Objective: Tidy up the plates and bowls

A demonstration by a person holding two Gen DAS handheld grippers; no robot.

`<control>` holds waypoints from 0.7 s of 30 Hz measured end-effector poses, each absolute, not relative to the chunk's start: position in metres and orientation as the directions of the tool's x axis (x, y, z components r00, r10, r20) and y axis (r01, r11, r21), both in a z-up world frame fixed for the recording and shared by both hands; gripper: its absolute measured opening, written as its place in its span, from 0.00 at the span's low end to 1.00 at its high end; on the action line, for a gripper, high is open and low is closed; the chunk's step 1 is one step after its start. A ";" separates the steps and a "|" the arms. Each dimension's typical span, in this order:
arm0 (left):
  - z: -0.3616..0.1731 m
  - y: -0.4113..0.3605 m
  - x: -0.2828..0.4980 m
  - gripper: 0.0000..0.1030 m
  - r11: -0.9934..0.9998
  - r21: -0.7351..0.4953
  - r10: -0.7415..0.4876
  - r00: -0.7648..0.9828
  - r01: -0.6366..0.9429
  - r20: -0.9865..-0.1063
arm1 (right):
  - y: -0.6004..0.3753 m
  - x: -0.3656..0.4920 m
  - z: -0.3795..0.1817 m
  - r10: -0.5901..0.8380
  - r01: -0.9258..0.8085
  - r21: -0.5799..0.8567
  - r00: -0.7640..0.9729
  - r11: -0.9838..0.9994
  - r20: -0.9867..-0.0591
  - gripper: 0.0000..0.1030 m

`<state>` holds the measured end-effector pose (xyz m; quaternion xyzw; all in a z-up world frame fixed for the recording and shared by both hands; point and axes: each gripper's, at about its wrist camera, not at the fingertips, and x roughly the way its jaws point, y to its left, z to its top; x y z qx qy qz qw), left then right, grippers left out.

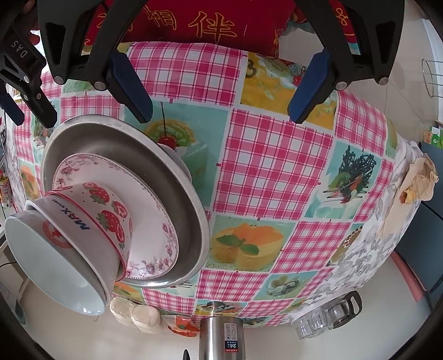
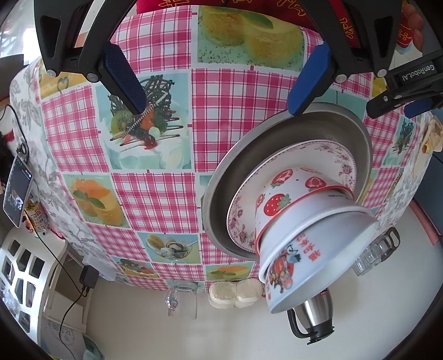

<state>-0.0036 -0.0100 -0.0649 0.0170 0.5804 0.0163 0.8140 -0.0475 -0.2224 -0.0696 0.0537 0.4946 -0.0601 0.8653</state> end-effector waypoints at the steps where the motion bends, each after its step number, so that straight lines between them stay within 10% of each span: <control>1: -0.065 -0.010 -0.004 0.96 0.999 0.046 0.046 0.325 -0.008 -0.945 | -0.223 -0.048 -0.070 -0.051 0.158 0.034 0.503 0.987 -0.863 1.00; 21: -0.071 -0.005 -0.005 0.96 0.998 0.050 0.057 0.311 -0.028 -0.949 | -0.223 -0.050 -0.072 -0.047 0.161 0.039 0.499 0.986 -0.865 1.00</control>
